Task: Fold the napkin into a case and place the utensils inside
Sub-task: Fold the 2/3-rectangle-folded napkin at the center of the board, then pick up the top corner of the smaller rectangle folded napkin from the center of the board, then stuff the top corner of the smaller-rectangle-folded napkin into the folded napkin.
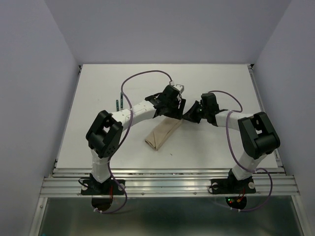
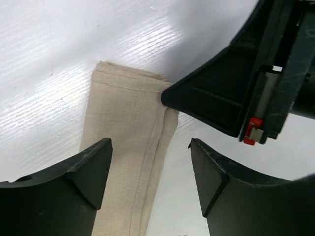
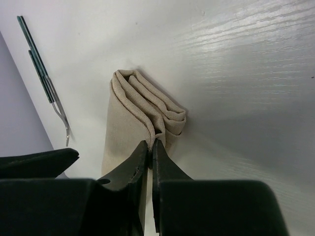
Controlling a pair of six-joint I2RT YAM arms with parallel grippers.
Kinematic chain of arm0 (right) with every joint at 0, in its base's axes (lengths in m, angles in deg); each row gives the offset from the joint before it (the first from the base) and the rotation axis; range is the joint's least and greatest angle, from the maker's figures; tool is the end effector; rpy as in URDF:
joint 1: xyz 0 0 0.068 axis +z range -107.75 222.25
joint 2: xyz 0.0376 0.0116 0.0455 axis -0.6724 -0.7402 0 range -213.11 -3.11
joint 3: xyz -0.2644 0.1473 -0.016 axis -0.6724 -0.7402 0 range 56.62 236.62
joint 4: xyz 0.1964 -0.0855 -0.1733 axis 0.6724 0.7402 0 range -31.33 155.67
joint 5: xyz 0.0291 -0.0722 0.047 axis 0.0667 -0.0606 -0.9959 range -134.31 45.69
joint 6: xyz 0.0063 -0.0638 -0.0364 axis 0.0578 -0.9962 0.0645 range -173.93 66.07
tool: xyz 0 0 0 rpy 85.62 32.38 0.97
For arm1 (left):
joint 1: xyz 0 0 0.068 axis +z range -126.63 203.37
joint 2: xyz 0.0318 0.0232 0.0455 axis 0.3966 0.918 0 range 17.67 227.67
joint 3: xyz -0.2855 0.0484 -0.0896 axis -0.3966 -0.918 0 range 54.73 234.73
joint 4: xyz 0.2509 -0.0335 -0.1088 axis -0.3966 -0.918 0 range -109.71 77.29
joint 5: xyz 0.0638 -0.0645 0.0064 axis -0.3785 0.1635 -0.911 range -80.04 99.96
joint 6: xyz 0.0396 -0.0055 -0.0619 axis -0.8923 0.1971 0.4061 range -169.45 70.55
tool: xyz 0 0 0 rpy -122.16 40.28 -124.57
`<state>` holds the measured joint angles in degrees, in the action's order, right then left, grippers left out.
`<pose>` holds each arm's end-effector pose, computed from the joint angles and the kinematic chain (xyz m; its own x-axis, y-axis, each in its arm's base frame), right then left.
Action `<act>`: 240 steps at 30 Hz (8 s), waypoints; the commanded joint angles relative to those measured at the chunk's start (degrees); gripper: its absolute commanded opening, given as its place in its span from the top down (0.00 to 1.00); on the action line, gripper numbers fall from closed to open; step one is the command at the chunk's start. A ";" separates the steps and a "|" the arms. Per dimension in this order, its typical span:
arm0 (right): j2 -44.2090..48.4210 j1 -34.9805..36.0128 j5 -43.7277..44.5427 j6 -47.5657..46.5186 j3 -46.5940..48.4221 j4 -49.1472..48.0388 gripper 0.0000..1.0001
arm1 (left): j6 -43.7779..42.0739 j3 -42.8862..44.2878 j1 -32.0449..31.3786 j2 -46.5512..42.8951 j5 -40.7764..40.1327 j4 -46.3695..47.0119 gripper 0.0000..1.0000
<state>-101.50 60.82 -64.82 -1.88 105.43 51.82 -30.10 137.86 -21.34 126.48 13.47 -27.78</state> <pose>0.3477 0.1396 0.1572 -0.8231 0.5026 -0.2644 0.1736 0.6660 0.7255 0.3371 -0.3390 0.2459 -0.6812 0.2090 -0.7016 0.5398 0.7907 -0.2887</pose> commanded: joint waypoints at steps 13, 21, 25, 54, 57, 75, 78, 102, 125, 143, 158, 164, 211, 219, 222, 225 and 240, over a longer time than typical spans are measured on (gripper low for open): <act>0.83 0.07 -1.46 -0.46 2.42 -0.62 0.99 | -9.95 -1.93 -6.35 -2.03 -8.43 5.23 0.28; 0.57 0.07 -3.04 0.68 3.48 -0.62 0.99 | -10.92 -3.51 -8.29 -1.24 -9.48 8.13 0.22; 0.74 0.07 -3.39 0.86 3.83 -0.62 0.99 | -10.83 -3.33 -8.55 0.17 -10.45 8.56 0.28; 1.36 0.07 -4.01 0.59 3.92 -0.27 0.99 | -10.21 -1.83 -8.90 4.39 -17.74 11.11 0.52; 1.27 0.07 -4.01 0.51 3.92 -0.27 0.99 | -9.86 -1.66 -8.90 4.21 -19.06 11.12 0.52; 1.36 0.07 -4.18 0.42 3.83 -0.09 0.99 | -8.98 -3.06 -8.90 2.46 -21.09 14.54 0.60; 1.53 0.07 -4.45 0.59 3.92 -0.09 0.99 | -8.90 -3.59 -8.90 2.45 -21.26 14.63 0.61; 2.41 0.07 -4.62 -0.11 4.44 0.87 0.98 | -9.95 -2.80 -8.03 4.92 -17.49 16.65 1.00; 9.53 -1.70 8.72 -16.45 5.67 15.01 0.40 | 1.29 -13.87 2.95 -4.66 0.96 23.15 1.00; 2.68 15.44 25.43 -31.04 14.28 20.03 0.52 | 6.57 -18.36 6.12 -10.38 3.43 25.79 1.00; -5.76 18.08 25.70 -32.80 20.97 20.21 0.57 | 7.63 -18.27 6.21 -10.11 3.43 26.32 1.00; -8.04 18.61 27.71 -32.28 21.85 20.04 0.66 | 7.63 -18.18 6.21 -10.11 3.79 26.41 1.00; -3.65 18.61 34.75 -21.47 17.54 15.20 0.99 | 7.01 -16.96 6.30 -3.26 7.48 22.37 1.00; -3.04 18.61 33.87 -20.76 17.19 14.85 0.99 | 6.31 -14.58 6.30 0.51 7.65 19.65 1.00; -3.04 18.61 33.44 -20.59 17.28 14.68 0.99 | 5.70 -14.05 6.39 1.31 7.92 18.50 1.00; -2.77 18.61 32.82 -20.41 17.19 14.41 0.99 | 5.26 -13.79 6.39 1.92 8.18 17.89 1.00; 1.00 18.61 28.16 -20.50 15.61 12.39 0.99 | 5.87 -10.18 6.30 6.49 7.13 15.33 1.00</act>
<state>-104.67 78.77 -34.33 -22.82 121.28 68.87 -23.45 126.61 -15.02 131.31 21.17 -10.30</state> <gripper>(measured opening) 0.015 0.034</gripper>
